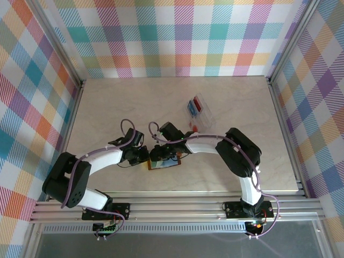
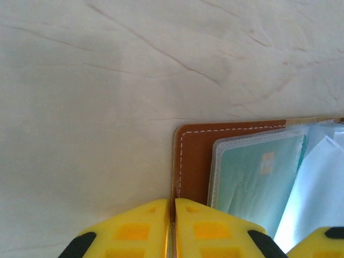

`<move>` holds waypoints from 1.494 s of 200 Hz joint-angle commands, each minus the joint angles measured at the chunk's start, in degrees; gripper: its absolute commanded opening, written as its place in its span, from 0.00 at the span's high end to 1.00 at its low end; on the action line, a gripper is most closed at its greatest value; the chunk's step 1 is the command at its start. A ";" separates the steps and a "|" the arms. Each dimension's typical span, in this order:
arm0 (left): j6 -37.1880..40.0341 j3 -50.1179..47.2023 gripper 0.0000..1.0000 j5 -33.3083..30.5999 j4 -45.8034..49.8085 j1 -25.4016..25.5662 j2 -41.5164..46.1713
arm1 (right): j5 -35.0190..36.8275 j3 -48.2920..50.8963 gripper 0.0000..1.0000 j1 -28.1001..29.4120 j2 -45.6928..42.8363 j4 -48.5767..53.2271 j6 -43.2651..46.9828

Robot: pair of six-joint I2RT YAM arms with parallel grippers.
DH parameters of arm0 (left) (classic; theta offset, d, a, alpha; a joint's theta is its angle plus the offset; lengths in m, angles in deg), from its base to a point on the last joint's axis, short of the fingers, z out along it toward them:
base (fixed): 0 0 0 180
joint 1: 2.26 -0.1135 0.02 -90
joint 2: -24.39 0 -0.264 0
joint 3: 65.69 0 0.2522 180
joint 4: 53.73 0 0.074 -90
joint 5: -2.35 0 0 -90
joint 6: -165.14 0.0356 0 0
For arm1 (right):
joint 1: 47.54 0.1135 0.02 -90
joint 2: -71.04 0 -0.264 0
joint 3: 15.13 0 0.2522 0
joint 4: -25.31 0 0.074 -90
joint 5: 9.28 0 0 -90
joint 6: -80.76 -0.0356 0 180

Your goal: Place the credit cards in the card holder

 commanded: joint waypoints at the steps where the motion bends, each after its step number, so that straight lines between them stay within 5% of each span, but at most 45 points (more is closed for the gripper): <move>1: -1.17 -1.82 0.85 -3.48 8.74 0.04 2.57 | 1.69 -3.78 0.80 0.73 2.80 -4.40 1.58; 78: -0.95 -1.73 0.83 -3.26 8.45 -0.17 1.70 | -6.79 -10.28 0.76 0.46 3.41 -5.84 0.65; 116: -0.74 -1.56 0.83 -3.65 8.66 -0.22 1.23 | -4.61 -11.70 0.70 0.31 -0.40 -0.29 3.70; 198: -0.07 -1.30 0.83 -3.06 8.28 -0.31 0.44 | 16.06 -2.75 0.66 -2.26 -12.17 14.29 7.98; 299: 0.46 -1.12 0.84 -2.67 7.85 -0.32 -0.77 | 25.33 -8.46 0.61 -2.26 -1.81 19.32 12.71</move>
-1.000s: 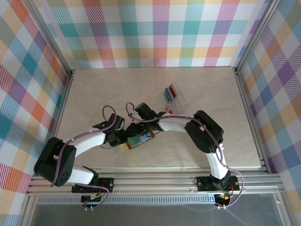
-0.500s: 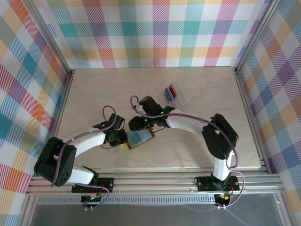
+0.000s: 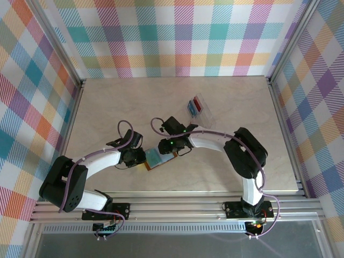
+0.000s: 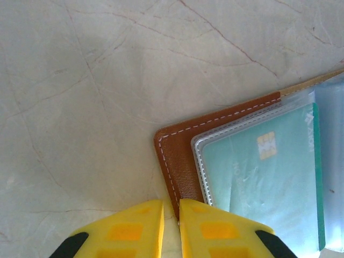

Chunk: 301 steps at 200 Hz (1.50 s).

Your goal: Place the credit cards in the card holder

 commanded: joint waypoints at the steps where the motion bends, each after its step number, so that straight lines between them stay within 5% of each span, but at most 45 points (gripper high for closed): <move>1: 1.01 -0.84 0.84 1.33 3.38 -0.25 -2.60 | 3.01 -3.87 0.60 -0.01 1.70 2.29 2.92; 112: 1.09 -0.55 0.84 1.43 2.90 -0.27 -4.11 | 7.43 -3.09 0.59 3.82 4.89 3.58 5.04; 201: 1.11 -0.43 0.85 1.86 2.21 -0.20 -5.31 | -11.91 3.42 0.58 3.77 2.94 -6.01 -0.57; 251: 1.17 -0.35 0.85 1.94 2.21 -0.20 -5.53 | -13.22 10.02 0.44 3.77 -0.81 -9.91 -2.45; 301: 1.05 -0.35 0.85 2.60 1.63 -0.21 -6.06 | -11.57 16.49 0.43 4.03 -5.49 -12.67 -3.61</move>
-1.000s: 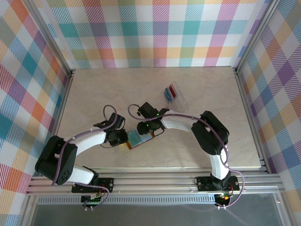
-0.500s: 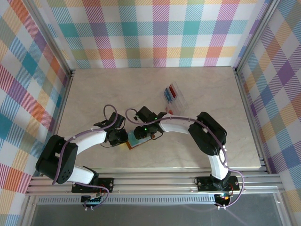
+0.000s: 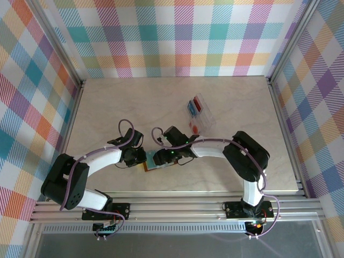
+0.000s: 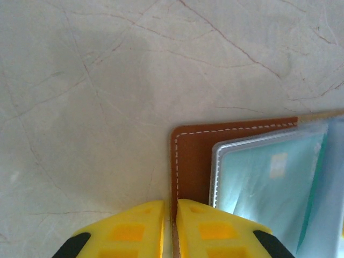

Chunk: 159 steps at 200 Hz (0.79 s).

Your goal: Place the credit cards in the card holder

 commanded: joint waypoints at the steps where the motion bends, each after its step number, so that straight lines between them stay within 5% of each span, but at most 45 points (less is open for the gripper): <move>1: 0.83 -1.93 0.85 2.43 0.10 -0.20 -4.13 | 0.56 3.34 0.43 1.01 -1.71 2.93 -1.07; 51: 0.85 -1.84 0.85 3.29 -0.64 -0.20 -5.05 | 8.03 2.62 0.35 4.03 -1.18 6.04 2.43; 82: 0.77 -1.84 0.85 4.00 -1.33 -0.20 -5.47 | 8.56 1.87 0.40 4.21 0.49 4.54 1.14; 159: 1.34 -1.77 0.85 4.70 -1.94 -0.03 -5.83 | 13.00 -2.13 0.95 4.25 1.77 4.58 -1.15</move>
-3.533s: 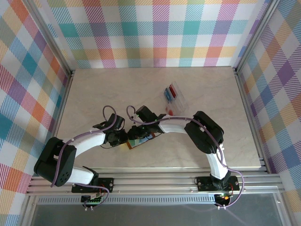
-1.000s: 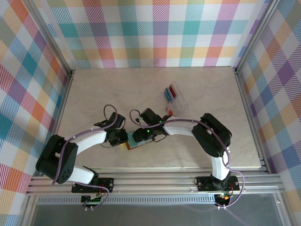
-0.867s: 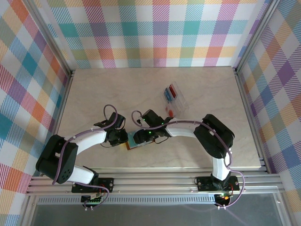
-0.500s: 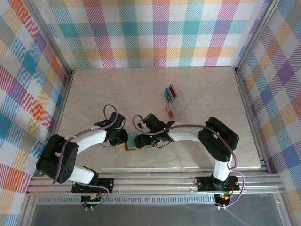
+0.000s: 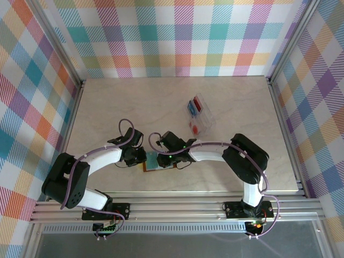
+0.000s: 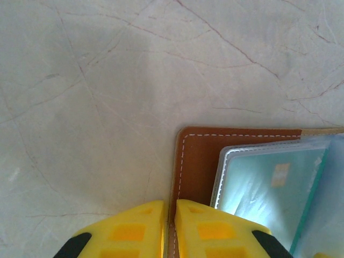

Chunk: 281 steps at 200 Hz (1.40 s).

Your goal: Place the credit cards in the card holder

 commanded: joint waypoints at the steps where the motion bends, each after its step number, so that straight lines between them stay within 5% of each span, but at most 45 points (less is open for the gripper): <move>1: 0.83 -2.30 0.85 3.82 -2.25 0.24 -4.71 | 2.83 -1.15 0.95 0.65 1.36 2.91 -0.71; 71: -0.39 2.22 0.85 3.54 -1.34 7.44 -5.23 | 21.83 -3.16 0.89 4.01 -1.68 14.83 -0.82; 151: -4.92 4.21 0.85 3.14 -4.37 11.76 -8.82 | 28.65 -3.63 0.86 6.28 -3.07 15.30 -0.08; 220: -6.37 4.80 0.85 3.25 -4.91 12.80 -10.58 | 30.86 -4.98 0.88 7.56 -2.72 13.76 2.66; 253: -6.63 4.97 0.85 3.26 -6.88 12.89 -11.10 | 25.03 -1.40 0.87 7.69 -5.69 7.33 3.42; 281: -7.10 4.91 0.86 3.82 -7.67 12.90 -11.56 | 20.40 1.08 0.74 7.54 -8.03 2.02 4.20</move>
